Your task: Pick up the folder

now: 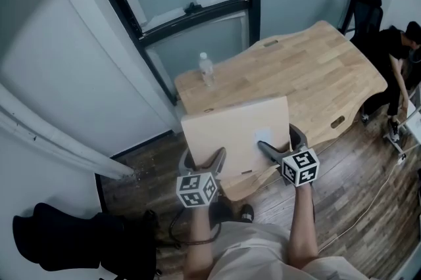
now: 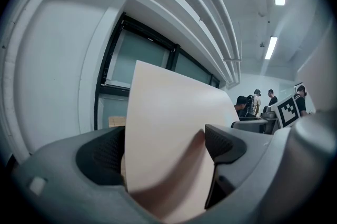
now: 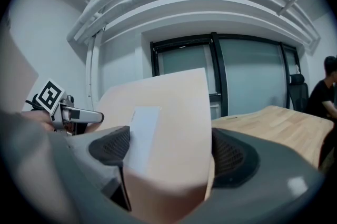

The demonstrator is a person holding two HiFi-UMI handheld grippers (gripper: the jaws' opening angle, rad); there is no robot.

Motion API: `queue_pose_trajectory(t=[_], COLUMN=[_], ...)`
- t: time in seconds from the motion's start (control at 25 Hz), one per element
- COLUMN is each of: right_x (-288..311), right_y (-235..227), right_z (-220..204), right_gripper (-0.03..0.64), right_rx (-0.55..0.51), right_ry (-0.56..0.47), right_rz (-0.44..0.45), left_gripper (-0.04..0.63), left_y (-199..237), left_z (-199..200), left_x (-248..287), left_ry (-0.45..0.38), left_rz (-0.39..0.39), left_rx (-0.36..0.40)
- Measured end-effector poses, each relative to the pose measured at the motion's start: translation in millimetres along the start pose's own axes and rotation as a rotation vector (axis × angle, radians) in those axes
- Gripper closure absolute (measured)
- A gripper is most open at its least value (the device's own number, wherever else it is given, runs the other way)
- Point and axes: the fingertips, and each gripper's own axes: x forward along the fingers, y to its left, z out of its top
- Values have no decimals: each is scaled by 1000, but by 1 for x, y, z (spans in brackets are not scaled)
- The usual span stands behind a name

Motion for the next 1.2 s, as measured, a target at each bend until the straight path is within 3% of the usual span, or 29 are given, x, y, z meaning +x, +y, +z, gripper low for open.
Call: queue_pose_trajectory(t=[1.2], right_x=[1], right_y=[1], right_z=[3], right_gripper=[138], right_rx=[-25], right_ry=[3], right_rz=[5], left_gripper=[135], left_y=[0], left_z=[-2], left_x=[-1], left_ry=[9], left_rz=[1], left_rx=[-16])
